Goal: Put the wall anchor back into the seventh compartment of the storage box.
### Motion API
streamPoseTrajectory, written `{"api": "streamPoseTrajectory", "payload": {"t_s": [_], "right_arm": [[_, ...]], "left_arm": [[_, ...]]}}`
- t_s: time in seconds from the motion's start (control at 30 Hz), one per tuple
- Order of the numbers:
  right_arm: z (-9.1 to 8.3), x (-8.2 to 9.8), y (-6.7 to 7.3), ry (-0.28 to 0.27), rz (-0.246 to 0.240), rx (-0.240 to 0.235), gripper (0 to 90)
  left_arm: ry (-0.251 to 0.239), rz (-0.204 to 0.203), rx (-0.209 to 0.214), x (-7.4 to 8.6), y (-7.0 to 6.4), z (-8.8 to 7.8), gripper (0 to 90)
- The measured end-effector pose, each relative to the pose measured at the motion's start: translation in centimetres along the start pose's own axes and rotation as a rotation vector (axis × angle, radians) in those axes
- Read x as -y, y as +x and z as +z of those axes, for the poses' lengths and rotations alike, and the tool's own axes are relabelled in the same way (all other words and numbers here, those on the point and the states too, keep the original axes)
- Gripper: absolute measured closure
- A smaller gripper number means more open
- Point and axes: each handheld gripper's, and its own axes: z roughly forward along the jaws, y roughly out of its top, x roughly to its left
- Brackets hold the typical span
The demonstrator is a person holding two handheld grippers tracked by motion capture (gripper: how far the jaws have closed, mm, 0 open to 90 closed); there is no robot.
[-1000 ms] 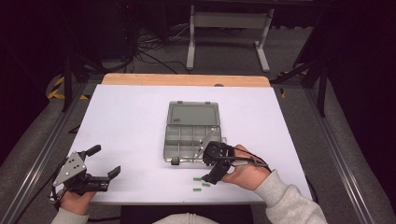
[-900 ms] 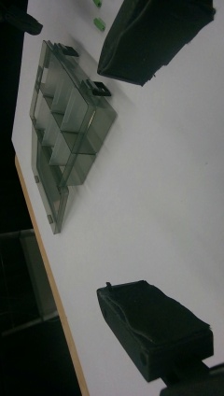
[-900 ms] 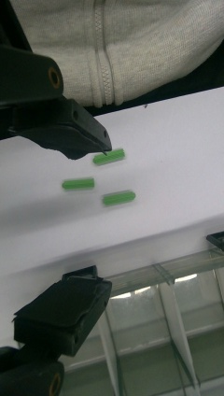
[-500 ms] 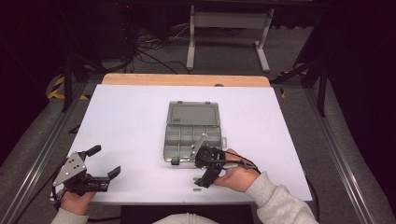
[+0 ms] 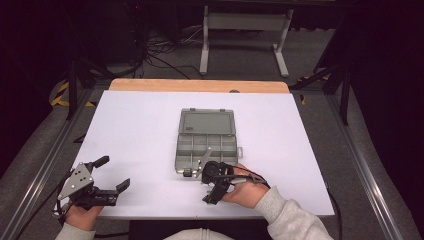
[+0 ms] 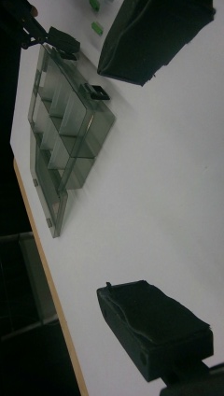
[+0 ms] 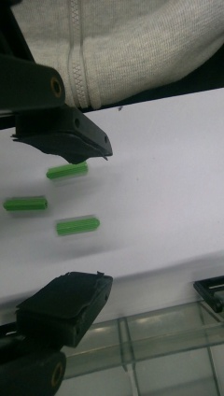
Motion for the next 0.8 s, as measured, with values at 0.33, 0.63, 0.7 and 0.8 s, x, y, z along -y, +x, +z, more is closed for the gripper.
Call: {"api": "streamPoseTrajectory", "payload": {"t_s": [0.33, 0.63, 0.7, 0.8], "right_arm": [[0.6, 0.2, -0.3, 0.015, 0.002, 0.025, 47.1], [1.1, 0.3, -0.1, 0.045, -0.014, 0.039, 64.1], [1.1, 0.3, 0.0, 0.048, -0.019, 0.041, 67.5], [1.1, 0.2, 0.0, 0.054, -0.046, 0.059, 73.6]], "left_arm": [[-0.009, -0.007, 0.002, 0.0, 0.0, 0.0, 0.3], [-0.007, -0.006, 0.002, 0.0, 0.0, 0.0, 0.3], [-0.006, -0.006, 0.003, 0.0, 0.0, 0.0, 0.3], [-0.006, -0.009, 0.005, 0.0, 0.0, 0.0, 0.3]]}}
